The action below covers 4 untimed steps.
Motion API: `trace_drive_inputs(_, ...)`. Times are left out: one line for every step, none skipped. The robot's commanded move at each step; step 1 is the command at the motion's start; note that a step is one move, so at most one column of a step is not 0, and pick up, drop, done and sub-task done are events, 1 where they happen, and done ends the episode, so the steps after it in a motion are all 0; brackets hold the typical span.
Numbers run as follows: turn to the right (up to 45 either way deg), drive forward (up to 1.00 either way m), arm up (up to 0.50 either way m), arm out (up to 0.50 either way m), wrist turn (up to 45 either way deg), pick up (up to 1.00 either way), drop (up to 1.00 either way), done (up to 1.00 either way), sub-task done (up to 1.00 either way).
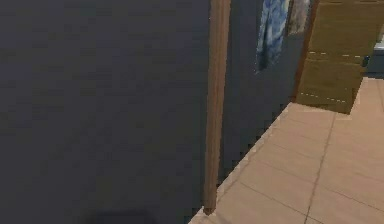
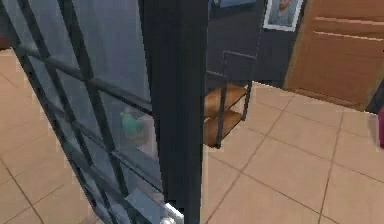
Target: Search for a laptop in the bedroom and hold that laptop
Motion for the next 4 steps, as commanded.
trace_drive_inputs(39.0,0.00,0.00,0.00,0.0,0.00,0.00,0.00,0.00)
trace_drive_inputs(0.0,0.35,0.00,0.00,0.0,0.00,0.00,0.00,0.00)
trace_drive_inputs(-21.0,0.00,0.00,0.00,0.0,0.00,0.00,0.00,0.00)
trace_drive_inputs(0.0,0.90,0.00,0.00,0.0,0.00,0.00,0.00,0.00)
